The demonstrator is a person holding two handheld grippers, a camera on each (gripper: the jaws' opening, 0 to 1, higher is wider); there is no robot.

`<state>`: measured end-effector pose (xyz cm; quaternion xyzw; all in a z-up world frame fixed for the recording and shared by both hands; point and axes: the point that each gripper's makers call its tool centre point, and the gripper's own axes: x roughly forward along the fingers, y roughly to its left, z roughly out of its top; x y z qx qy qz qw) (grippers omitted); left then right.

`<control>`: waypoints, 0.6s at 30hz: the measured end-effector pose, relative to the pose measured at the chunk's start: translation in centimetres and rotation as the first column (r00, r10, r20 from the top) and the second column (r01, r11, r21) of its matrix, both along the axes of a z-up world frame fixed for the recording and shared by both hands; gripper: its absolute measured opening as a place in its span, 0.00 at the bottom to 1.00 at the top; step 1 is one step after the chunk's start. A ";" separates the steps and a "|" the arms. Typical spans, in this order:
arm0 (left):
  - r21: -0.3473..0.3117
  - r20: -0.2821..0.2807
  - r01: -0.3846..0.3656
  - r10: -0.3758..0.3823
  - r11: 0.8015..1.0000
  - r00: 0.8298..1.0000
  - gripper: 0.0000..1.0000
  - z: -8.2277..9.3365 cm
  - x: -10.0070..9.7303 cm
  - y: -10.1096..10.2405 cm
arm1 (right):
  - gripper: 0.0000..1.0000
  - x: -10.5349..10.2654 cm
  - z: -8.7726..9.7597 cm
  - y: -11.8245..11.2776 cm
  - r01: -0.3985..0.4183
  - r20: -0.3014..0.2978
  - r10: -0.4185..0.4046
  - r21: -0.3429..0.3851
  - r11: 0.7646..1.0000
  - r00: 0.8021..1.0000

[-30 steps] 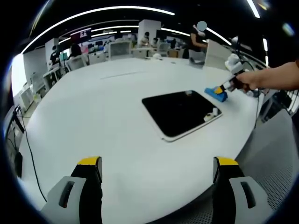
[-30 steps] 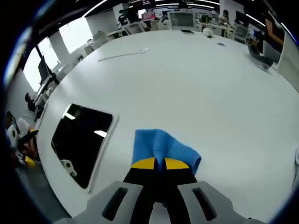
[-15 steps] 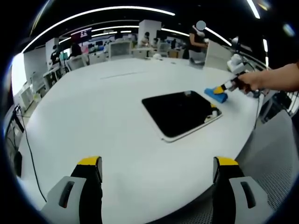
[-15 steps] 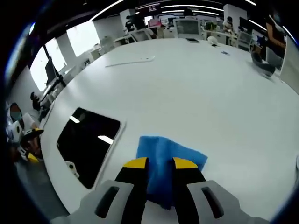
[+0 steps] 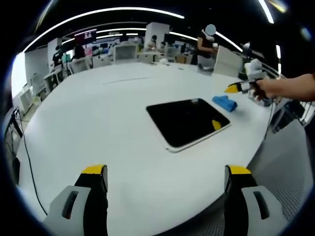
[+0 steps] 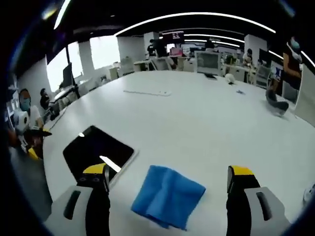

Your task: Wipe the mirror surface with the cleaning cloth until all visible marks leave the cleaned area.

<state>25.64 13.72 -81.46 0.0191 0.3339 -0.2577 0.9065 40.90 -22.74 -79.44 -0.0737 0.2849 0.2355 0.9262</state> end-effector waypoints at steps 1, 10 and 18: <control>-0.005 0.003 0.001 0.000 1.000 1.000 0.99 0.1 0.0 -0.1 | 1.00 -0.4 0.1 0.2 -0.005 0.001 0.005 -0.003 1.000 1.000; -0.018 0.036 -0.009 0.010 1.000 0.999 0.99 0.8 0.3 -0.1 | 1.00 -2.6 2.2 0.9 0.018 0.109 -0.025 0.064 0.998 0.994; -0.026 0.052 -0.004 0.005 1.000 0.999 0.99 1.1 0.4 -0.2 | 1.00 -6.0 3.0 2.0 0.013 0.142 -0.024 0.080 0.997 0.990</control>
